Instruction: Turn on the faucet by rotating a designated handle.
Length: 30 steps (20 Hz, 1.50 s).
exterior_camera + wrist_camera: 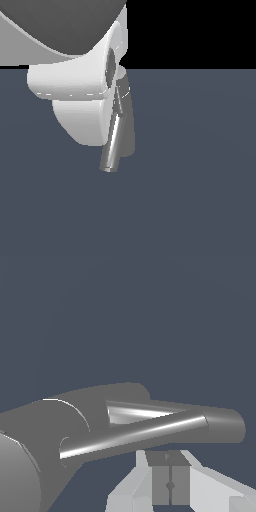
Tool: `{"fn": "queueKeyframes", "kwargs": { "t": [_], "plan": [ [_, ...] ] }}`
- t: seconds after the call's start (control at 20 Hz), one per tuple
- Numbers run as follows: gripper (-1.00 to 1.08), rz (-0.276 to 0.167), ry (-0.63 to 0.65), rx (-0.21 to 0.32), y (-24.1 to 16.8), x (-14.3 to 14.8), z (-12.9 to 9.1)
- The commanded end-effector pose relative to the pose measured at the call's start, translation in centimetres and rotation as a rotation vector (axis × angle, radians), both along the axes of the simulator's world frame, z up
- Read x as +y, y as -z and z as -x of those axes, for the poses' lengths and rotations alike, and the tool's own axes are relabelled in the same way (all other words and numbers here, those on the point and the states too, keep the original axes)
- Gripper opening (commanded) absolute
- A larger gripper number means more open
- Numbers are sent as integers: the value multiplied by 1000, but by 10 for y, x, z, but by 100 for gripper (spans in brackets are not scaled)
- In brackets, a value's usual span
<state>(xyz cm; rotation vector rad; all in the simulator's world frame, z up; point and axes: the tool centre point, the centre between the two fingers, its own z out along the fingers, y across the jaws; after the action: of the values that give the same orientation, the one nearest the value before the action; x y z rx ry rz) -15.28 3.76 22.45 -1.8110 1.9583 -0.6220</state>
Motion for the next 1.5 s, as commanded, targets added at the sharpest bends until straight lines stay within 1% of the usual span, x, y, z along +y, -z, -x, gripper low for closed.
{"fn": "queueKeyframes", "kwargs": {
  "t": [0.0, 0.25, 0.3, 1.45],
  "plan": [
    [-100, -5, 35, 12, 5, -18, 5],
    [-100, -5, 37, 13, 6, -27, 7],
    [-100, 1, 2, -1, 0, -12, 2],
    [-100, -4, 31, 11, -18, -75, -22]
  ]
}}
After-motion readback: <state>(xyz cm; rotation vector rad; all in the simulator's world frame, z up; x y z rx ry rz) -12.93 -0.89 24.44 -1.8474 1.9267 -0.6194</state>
